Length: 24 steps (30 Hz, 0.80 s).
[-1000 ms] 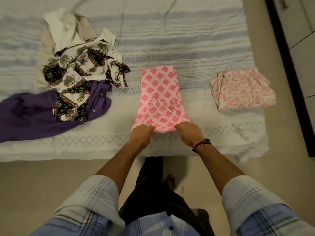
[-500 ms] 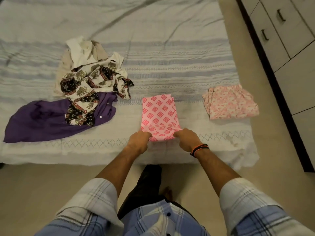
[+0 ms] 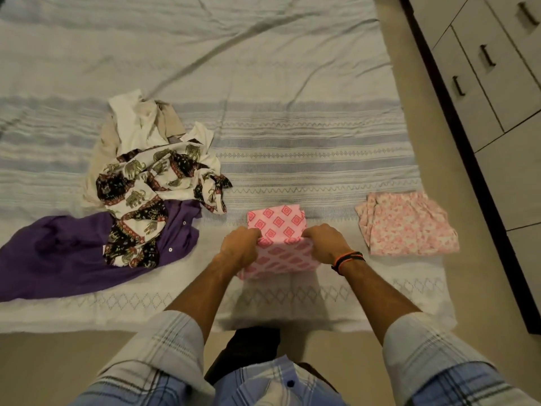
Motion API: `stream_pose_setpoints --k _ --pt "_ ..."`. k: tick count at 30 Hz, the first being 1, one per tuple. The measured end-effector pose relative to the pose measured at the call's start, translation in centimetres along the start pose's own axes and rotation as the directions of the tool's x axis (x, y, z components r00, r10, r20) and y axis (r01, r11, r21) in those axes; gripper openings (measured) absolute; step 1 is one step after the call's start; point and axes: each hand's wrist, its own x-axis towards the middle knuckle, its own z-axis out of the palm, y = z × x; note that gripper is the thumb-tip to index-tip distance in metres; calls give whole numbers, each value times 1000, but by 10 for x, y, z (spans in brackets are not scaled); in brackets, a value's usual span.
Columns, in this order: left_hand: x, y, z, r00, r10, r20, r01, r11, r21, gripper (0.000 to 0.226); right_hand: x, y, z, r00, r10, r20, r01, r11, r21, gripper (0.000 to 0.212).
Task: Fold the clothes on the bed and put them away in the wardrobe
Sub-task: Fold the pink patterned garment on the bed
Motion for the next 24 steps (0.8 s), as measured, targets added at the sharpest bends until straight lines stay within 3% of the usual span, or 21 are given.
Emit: stream_pose_setpoints --k 8,14,17,21,24 --pt "65 -22 -21 996 21 87 -12 995 -98 26 66 5 -28 997 45 54 -48 997 54 43" --pt "112 -35 -33 993 -20 114 40 982 -183 21 117 11 -40 996 39 84 -46 995 89 25" --pt "143 -42 -38 994 -66 82 81 976 -201 25 146 16 -47 998 50 47 -54 995 81 28" --pt "165 -54 -36 991 -131 -12 126 972 -199 47 165 20 -47 995 89 -37 -85 992 90 37" --pt "168 -63 -16 987 -164 8 160 955 -250 31 168 27 -27 987 153 43 -158 976 151 37"
